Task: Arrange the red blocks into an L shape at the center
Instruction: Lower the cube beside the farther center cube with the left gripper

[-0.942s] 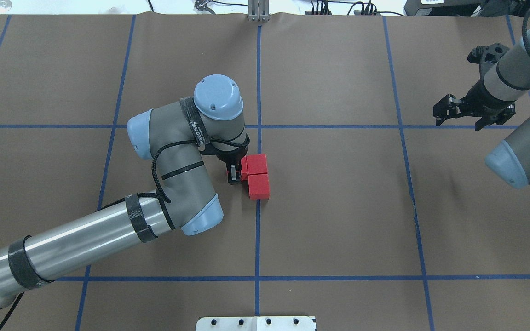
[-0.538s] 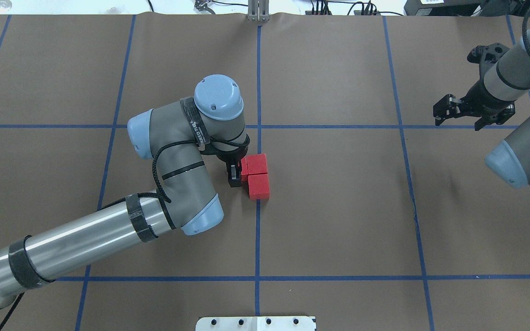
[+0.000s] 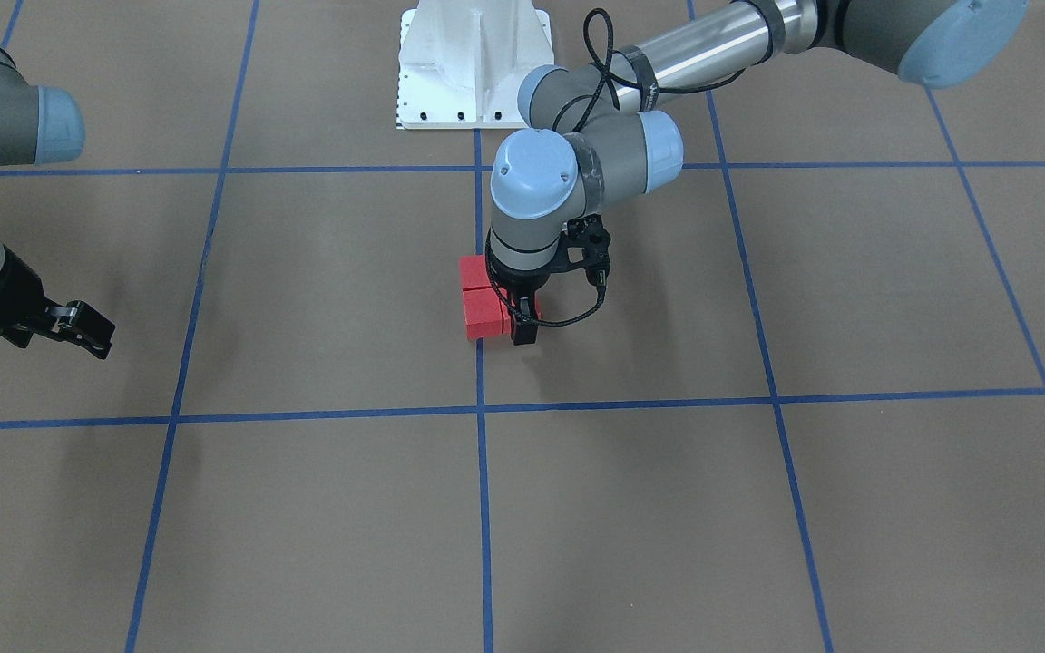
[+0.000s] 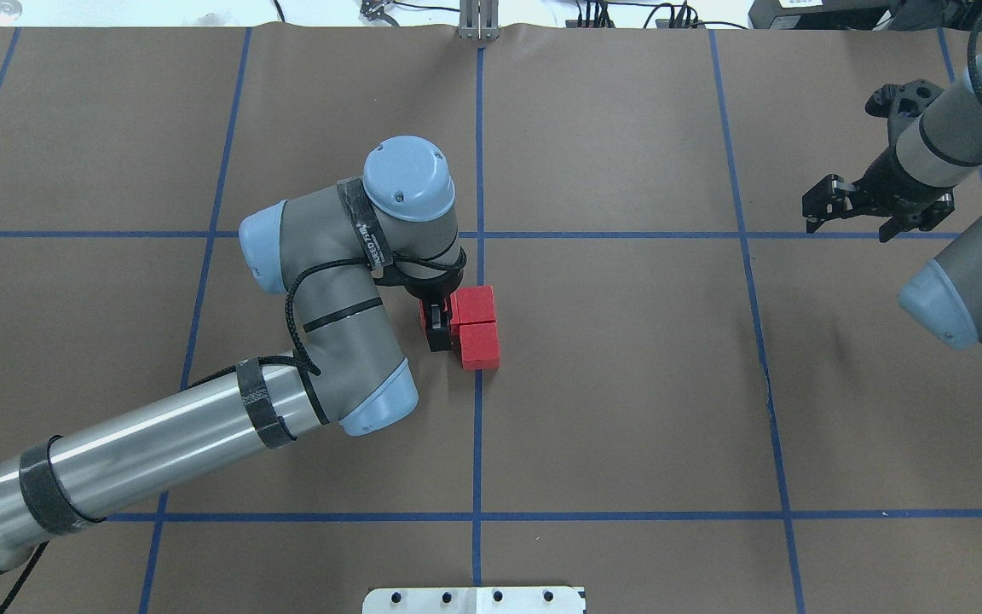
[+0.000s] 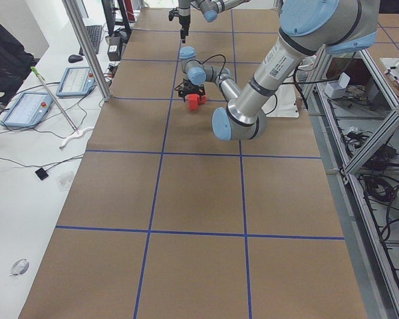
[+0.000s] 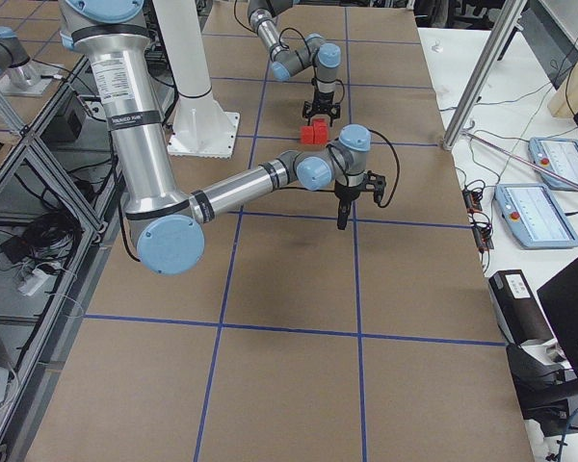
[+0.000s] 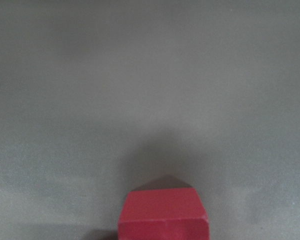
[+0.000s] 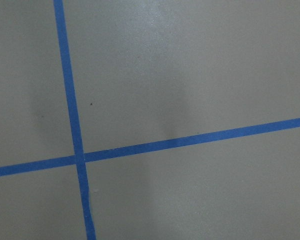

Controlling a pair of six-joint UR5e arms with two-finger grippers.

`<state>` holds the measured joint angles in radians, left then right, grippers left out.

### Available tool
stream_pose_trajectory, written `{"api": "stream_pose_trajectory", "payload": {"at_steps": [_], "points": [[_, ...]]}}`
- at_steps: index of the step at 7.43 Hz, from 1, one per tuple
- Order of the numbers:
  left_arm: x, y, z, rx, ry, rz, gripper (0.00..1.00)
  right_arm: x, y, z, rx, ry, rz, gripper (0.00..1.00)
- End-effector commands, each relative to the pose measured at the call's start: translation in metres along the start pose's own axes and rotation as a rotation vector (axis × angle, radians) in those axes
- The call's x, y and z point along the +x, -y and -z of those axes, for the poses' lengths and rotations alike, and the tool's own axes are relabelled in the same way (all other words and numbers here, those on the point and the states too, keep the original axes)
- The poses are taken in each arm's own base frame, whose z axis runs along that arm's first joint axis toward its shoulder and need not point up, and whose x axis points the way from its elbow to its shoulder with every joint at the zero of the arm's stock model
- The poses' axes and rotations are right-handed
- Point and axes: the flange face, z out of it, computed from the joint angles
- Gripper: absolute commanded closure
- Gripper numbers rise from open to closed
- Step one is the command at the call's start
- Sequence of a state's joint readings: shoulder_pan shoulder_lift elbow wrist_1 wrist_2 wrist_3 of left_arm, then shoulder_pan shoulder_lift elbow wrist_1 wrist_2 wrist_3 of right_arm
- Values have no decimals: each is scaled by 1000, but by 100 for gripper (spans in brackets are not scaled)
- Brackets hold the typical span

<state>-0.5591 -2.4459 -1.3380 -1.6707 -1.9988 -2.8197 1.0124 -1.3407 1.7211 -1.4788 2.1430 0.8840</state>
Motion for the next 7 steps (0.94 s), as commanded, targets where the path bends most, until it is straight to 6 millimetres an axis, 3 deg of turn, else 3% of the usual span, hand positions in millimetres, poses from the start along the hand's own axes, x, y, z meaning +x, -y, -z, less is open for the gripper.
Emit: {"api": "stream_pose_trajectory", "payload": {"at_steps": [1, 3, 5, 6, 7], "points": [[4, 1, 4, 0, -3, -3, 0, 0, 0, 0, 0, 0, 0, 0], [4, 5, 29, 6, -3, 6, 0, 0, 0, 1, 1, 1, 1, 0], [-19, 0, 78, -8, 0, -6, 0, -1, 0, 1, 2, 2, 4, 0], [-33, 13, 99, -19, 3, -85, 0, -2, -1, 3, 2, 5, 5, 0], [-61, 55, 125, -65, -15, -225, 0, -1, -1, 5, 6, 7, 6, 0]]}}
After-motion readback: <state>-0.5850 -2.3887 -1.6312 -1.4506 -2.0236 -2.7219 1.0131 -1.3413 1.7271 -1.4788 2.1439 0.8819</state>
